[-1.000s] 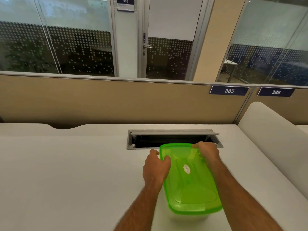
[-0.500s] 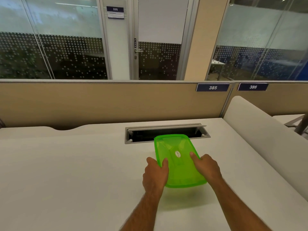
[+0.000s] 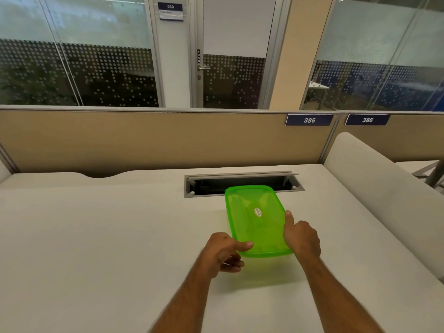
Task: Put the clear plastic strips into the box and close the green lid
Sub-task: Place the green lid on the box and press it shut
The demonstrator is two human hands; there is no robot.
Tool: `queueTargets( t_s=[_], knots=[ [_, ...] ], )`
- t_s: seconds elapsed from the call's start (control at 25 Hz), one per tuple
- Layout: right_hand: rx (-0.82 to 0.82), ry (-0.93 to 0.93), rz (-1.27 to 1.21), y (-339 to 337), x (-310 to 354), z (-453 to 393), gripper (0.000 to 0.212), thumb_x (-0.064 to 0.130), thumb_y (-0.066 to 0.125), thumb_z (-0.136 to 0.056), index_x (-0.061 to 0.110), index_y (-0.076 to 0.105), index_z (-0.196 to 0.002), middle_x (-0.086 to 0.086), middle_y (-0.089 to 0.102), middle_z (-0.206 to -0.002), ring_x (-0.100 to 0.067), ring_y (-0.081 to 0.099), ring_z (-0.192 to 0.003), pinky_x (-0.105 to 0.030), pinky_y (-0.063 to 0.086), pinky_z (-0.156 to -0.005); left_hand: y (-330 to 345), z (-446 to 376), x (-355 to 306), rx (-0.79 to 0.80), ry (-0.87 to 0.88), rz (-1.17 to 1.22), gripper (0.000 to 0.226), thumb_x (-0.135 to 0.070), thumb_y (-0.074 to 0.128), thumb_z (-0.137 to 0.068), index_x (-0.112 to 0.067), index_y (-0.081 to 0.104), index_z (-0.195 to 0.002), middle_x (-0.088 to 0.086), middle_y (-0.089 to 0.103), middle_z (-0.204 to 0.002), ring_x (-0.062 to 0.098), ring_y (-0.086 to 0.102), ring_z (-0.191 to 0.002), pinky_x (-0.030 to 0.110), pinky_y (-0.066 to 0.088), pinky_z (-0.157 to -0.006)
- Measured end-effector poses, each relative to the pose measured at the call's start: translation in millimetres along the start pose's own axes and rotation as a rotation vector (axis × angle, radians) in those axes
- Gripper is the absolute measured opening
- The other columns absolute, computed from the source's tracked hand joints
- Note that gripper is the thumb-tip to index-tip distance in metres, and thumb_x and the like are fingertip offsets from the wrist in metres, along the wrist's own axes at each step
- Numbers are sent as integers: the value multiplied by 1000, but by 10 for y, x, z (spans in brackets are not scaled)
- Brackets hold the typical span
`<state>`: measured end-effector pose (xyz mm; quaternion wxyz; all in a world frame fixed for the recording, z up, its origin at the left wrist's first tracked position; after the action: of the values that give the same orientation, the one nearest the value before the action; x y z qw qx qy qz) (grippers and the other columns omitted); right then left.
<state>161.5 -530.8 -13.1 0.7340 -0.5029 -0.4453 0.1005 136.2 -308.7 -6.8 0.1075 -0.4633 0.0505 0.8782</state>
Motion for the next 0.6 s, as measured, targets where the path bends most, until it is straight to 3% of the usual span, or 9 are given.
queueTargets(
  t_s=[0.36, 0.6],
  knots=[
    [8, 8, 20, 7, -1, -10, 77, 67, 25, -93, 3, 58, -122, -21, 61, -123, -40, 57, -111, -43, 46, -86, 36, -25, -28, -21, 16, -32, 36, -19, 84, -73, -1, 55, -84, 16, 62, -68, 22, 66, -48, 32, 59, -48],
    [-23, -2, 77, -13, 46, 52, 75, 66, 24, -94, 5, 58, -121, -20, 62, -121, -39, 58, -109, -43, 46, -84, 4, 70, 7, -77, 73, -106, 49, -39, 86, -68, -11, 49, -83, 11, 68, -74, 20, 69, -55, 36, 61, -60]
  ],
)
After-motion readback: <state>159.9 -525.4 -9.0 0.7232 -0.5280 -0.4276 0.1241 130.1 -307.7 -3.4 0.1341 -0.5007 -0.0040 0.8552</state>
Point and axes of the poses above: each hand's wrist, its own z-axis away from the middle knuckle, its own y-axis out of the palm, x = y × z, the point moved 1 cm from there along -z, towards the middle knuckle
